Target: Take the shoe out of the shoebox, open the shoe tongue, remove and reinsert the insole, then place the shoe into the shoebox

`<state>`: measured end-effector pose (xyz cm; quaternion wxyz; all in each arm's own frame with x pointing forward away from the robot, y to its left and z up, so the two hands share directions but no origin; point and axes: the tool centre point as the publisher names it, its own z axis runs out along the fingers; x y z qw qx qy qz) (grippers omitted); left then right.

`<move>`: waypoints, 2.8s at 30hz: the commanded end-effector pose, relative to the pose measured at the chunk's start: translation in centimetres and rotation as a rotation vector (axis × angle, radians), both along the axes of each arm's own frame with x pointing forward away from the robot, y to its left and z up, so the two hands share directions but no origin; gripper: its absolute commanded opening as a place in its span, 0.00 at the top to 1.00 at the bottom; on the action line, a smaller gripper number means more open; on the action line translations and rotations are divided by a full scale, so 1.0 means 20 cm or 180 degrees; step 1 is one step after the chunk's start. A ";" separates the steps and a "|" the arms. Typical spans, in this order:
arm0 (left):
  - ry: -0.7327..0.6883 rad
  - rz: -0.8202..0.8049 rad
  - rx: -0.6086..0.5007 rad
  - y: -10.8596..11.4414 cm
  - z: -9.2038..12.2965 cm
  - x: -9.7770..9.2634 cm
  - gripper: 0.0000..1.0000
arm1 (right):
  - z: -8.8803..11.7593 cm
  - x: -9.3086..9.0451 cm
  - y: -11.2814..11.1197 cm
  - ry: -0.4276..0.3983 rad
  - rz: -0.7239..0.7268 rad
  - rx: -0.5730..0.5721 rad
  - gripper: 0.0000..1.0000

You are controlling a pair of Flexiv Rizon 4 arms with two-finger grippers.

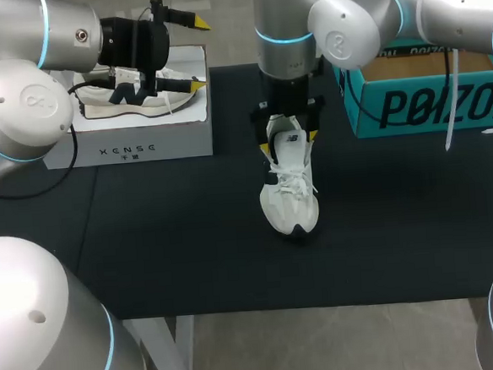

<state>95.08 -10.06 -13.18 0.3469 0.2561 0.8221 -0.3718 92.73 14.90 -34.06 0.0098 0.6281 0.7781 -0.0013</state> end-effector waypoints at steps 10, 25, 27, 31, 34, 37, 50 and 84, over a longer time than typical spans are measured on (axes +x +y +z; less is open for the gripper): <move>0.0004 0.0002 0.0012 0.00 0.00 0.00 0.00 | -0.01 -0.08 0.01 0.0066 -0.0220 -0.0038 0.00; 0.0004 0.0002 0.0012 0.00 0.00 0.00 0.00 | 0.00 -0.22 0.02 0.0144 -0.0269 -0.0067 0.00; 0.0004 0.0002 0.0012 0.00 0.00 0.00 0.00 | 0.02 -0.26 0.03 0.0152 -0.0268 -0.0043 0.00; 0.0004 0.0002 0.0012 0.00 0.00 0.00 0.00 | 0.07 -0.30 0.02 0.0093 -0.0314 -0.0099 0.00; 0.0004 0.0002 0.0012 0.00 0.00 0.00 0.00 | 0.10 -0.32 0.00 0.0070 -0.0358 -0.0130 0.00; 0.0004 0.0002 0.0012 0.00 0.00 0.00 0.00 | 0.11 -0.34 -0.02 0.0067 -0.0415 -0.0078 0.66; 0.0004 0.0002 0.0012 0.00 0.00 0.00 0.00 | 0.01 -0.18 0.04 0.0010 -0.0198 -0.0059 1.00; 0.0004 0.0002 0.0012 0.00 0.00 0.00 0.00 | 0.29 -0.11 -0.04 -0.0001 0.2902 0.1421 1.00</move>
